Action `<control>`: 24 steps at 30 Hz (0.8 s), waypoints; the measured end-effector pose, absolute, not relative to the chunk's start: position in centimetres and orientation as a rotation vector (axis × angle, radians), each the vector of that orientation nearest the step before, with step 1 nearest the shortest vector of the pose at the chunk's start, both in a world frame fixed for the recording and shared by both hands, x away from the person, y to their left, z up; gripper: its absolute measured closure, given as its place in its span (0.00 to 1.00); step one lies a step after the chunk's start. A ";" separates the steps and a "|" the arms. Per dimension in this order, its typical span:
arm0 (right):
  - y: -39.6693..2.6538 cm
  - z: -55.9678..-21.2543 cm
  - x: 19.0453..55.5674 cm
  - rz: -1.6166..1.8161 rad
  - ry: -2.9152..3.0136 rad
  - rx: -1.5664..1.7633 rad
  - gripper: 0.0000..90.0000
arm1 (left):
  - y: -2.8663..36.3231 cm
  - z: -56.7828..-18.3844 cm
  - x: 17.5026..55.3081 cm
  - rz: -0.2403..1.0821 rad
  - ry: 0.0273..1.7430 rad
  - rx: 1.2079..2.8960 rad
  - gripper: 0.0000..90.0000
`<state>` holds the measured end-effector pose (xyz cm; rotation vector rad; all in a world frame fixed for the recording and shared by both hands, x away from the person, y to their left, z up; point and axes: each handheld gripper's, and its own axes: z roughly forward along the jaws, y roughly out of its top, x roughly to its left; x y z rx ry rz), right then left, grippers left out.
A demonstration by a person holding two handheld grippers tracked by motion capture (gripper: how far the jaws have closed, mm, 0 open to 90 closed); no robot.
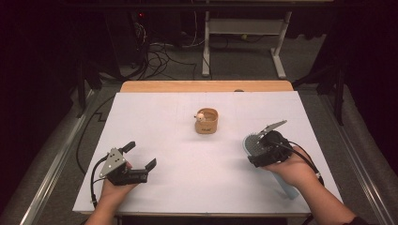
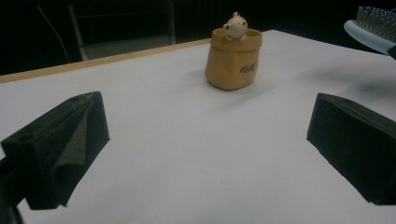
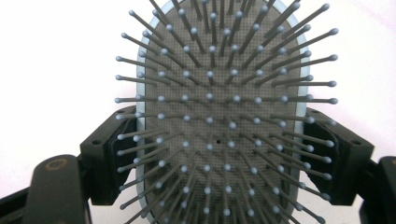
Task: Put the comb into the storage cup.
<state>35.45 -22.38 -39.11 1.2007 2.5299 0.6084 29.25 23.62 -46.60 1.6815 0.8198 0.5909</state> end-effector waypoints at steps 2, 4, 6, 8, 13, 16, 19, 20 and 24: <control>-22.4 -39.0 35.4 0.638 2.513 1.192 0.23 | 23.6 -46.6 29.2 0.590 0.822 1.676 0.00; -22.5 -39.0 35.3 0.661 2.497 1.187 0.23 | 23.6 -46.6 29.2 0.590 0.822 1.675 0.00; -22.5 -39.0 35.3 0.692 2.480 1.190 0.23 | 23.6 -46.6 29.2 0.591 0.822 1.674 0.00; -22.5 -39.0 35.3 0.715 2.469 1.196 0.23 | 23.6 -46.6 29.2 0.591 0.823 1.675 0.00; -22.5 -38.7 35.5 0.790 2.433 1.183 0.23 | 23.6 -46.6 29.2 0.591 0.821 1.675 0.00; -22.4 -38.4 35.5 0.836 2.408 1.179 0.23 | 23.6 -46.6 29.2 0.589 0.822 1.674 0.00; -22.2 -38.1 35.5 0.862 2.390 1.165 0.23 | 23.7 -46.6 29.2 0.585 0.825 1.670 0.00; -22.1 -38.1 35.5 0.871 2.385 1.162 0.23 | 23.7 -46.5 29.2 0.584 0.826 1.667 0.00; -22.1 -38.0 35.6 0.908 2.359 1.159 0.23 | 23.7 -46.5 29.2 0.584 0.823 1.668 0.00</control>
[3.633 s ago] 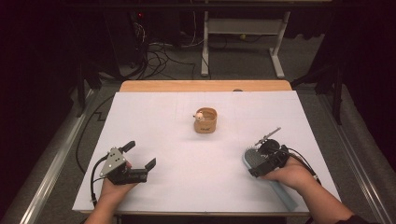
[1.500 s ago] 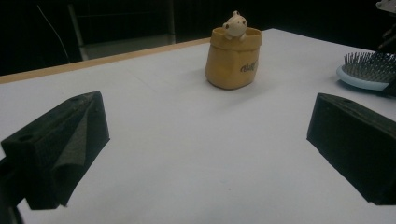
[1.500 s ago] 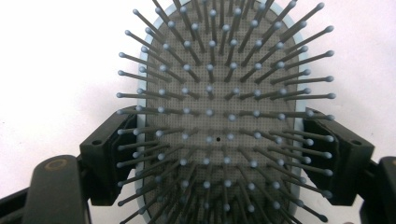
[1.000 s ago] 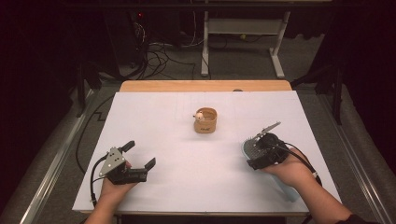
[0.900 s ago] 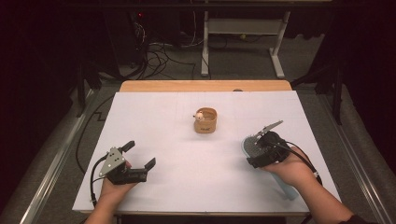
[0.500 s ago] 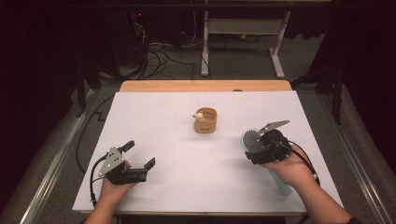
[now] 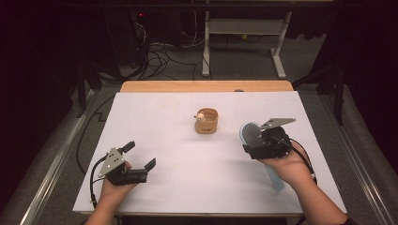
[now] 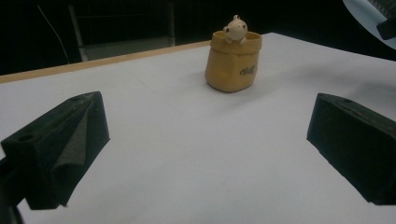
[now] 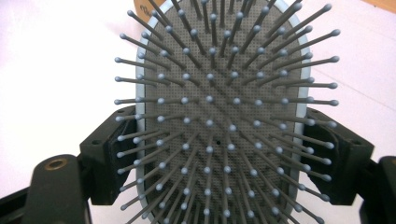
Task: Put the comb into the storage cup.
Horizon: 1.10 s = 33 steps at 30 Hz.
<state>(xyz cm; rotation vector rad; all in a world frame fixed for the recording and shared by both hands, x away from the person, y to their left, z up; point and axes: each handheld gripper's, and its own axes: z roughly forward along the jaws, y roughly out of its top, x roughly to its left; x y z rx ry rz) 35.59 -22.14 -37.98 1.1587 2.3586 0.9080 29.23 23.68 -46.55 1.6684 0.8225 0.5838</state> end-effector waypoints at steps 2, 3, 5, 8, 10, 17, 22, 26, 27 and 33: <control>-22.2 -37.9 35.6 0.928 2.345 1.160 0.23 | 23.7 -46.6 29.3 0.584 0.820 1.675 0.00; -22.2 -37.9 35.6 0.940 2.338 1.161 0.23 | 23.7 -46.6 29.3 0.583 0.820 1.674 0.00; -22.2 -37.8 35.6 0.955 2.320 1.154 0.23 | 23.7 -46.6 29.3 0.583 0.820 1.674 0.00; -22.2 -37.8 35.5 0.980 2.292 1.141 0.23 | 23.7 -46.5 29.3 0.580 0.821 1.673 0.00; -22.1 -37.9 35.4 0.992 2.280 1.137 0.23 | 23.7 -46.6 29.3 0.581 0.820 1.675 0.00; -22.4 -37.9 35.2 1.076 2.192 1.124 0.23 | 23.7 -46.5 29.3 0.582 0.823 1.678 0.00; -22.6 -37.7 35.1 1.128 2.135 1.116 0.23 | 23.5 -46.4 29.3 0.582 0.823 1.677 0.00; -22.8 -37.8 35.0 1.187 2.088 1.115 0.23 | 23.4 -46.4 29.3 0.579 0.818 1.689 0.00; -22.9 -37.9 35.0 1.209 2.077 1.116 0.23 | 23.4 -46.4 29.3 0.574 0.818 1.688 0.00; -23.1 -38.4 34.7 1.305 2.011 1.108 0.23 | 23.1 -46.3 29.2 0.569 0.821 1.701 0.00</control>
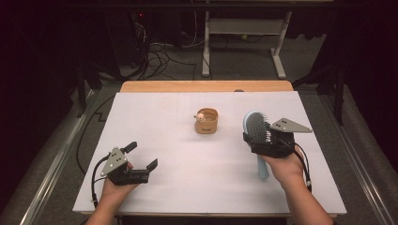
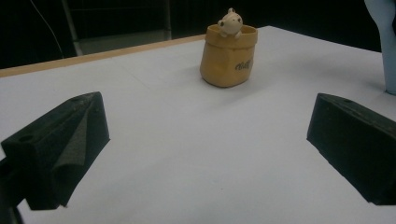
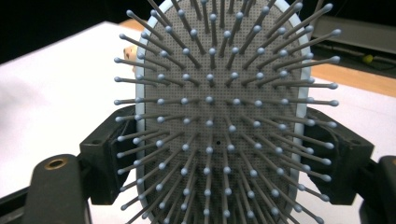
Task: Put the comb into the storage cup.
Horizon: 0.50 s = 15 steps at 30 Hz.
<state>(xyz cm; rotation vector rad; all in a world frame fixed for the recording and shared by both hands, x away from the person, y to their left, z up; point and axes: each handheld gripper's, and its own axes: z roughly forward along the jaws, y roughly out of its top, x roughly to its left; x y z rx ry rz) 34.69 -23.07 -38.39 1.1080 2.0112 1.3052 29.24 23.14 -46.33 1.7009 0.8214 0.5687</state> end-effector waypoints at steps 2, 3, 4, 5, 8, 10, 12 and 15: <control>-23.2 -38.5 34.6 1.337 1.986 1.114 0.23 | 23.0 -46.3 29.2 0.575 0.817 1.706 0.00; -23.3 -38.5 34.5 1.348 1.972 1.115 0.23 | 23.0 -46.3 29.1 0.581 0.815 1.707 0.00; -23.3 -38.6 34.5 1.361 1.960 1.111 0.23 | 23.0 -46.2 29.1 0.585 0.814 1.711 0.00; -23.4 -38.6 34.4 1.371 1.947 1.111 0.23 | 22.9 -46.2 29.1 0.587 0.814 1.713 0.00; -23.4 -38.7 34.2 1.384 1.913 1.092 0.23 | 22.8 -46.2 29.2 0.571 0.818 1.719 0.00; -23.5 -38.8 34.1 1.403 1.892 1.086 0.23 | 22.7 -46.1 29.1 0.566 0.814 1.720 0.00; -23.5 -38.9 34.0 1.415 1.871 1.077 0.23 | 22.7 -46.0 29.1 0.569 0.811 1.724 0.00; -23.6 -38.9 33.8 1.438 1.839 1.068 0.23 | 22.5 -45.8 29.1 0.572 0.806 1.722 0.00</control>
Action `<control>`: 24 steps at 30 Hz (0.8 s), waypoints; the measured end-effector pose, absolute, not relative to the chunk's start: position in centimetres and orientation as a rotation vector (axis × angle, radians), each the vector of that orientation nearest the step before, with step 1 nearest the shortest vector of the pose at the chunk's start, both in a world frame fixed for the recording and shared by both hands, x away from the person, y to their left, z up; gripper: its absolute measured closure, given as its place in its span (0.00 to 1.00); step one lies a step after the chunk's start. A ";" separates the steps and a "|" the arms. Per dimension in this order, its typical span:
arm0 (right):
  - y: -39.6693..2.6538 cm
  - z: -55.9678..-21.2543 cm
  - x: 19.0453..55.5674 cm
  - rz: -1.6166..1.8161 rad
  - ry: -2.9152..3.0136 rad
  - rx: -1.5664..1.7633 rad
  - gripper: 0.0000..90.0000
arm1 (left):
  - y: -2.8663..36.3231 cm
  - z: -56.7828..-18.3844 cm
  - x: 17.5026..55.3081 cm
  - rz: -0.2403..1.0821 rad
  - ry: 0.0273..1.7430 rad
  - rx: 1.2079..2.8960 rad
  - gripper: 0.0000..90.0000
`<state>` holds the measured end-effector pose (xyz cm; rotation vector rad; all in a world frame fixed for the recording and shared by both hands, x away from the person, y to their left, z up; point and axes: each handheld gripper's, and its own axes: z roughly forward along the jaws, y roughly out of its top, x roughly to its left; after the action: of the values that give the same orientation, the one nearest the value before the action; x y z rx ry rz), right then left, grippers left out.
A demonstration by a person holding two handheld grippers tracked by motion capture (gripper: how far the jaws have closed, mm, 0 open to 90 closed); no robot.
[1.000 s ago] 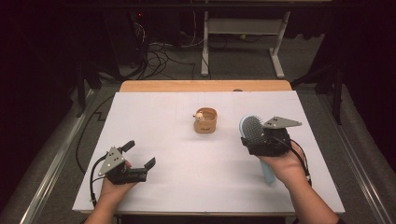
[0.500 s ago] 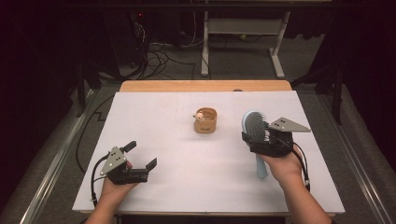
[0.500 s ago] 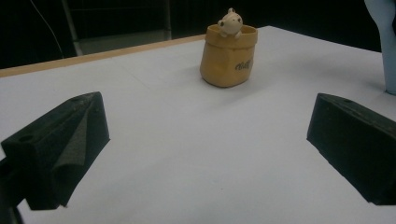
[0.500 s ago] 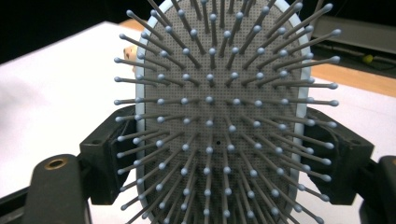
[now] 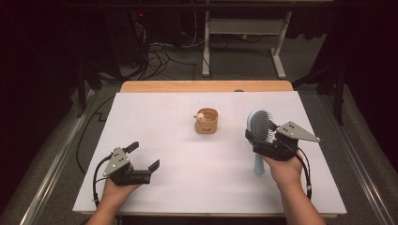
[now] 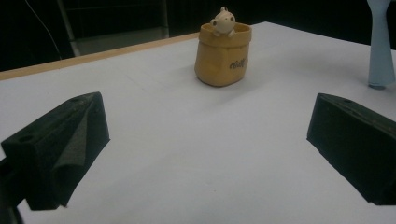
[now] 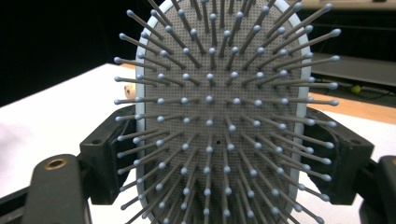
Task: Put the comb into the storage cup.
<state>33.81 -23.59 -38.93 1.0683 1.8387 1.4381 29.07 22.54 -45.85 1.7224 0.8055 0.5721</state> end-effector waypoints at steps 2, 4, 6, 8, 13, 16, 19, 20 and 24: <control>-23.7 -39.0 33.7 1.452 1.815 1.062 0.23 | 22.3 -45.8 29.0 0.580 0.805 1.724 0.00; -23.9 -39.0 33.5 1.466 1.788 1.060 0.23 | 22.1 -45.7 29.1 0.572 0.801 1.726 0.00; -24.2 -39.0 33.3 1.483 1.764 1.059 0.23 | 21.8 -45.4 29.2 0.575 0.798 1.727 0.00; -24.4 -39.2 33.1 1.505 1.748 1.061 0.23 | 21.6 -45.0 29.4 0.582 0.797 1.731 0.00; -24.6 -39.5 33.0 1.530 1.729 1.075 0.23 | 21.1 -44.5 30.0 0.571 0.806 1.738 0.00; -24.5 -39.4 32.9 1.525 1.728 1.060 0.23 | 20.7 -44.4 30.4 0.567 0.804 1.735 0.00; -24.4 -39.4 32.8 1.525 1.725 1.052 0.23 | 20.2 -44.0 30.8 0.563 0.789 1.734 0.00; -24.3 -39.3 32.8 1.524 1.725 1.050 0.23 | 20.0 -43.8 30.9 0.561 0.784 1.734 0.00; -24.3 -39.2 32.7 1.527 1.715 1.050 0.23 | 19.1 -43.2 31.4 0.568 0.750 1.726 0.00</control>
<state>32.71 -24.27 -39.24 1.0504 1.7147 1.5270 31.37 19.11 -43.17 1.7264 0.7503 0.5677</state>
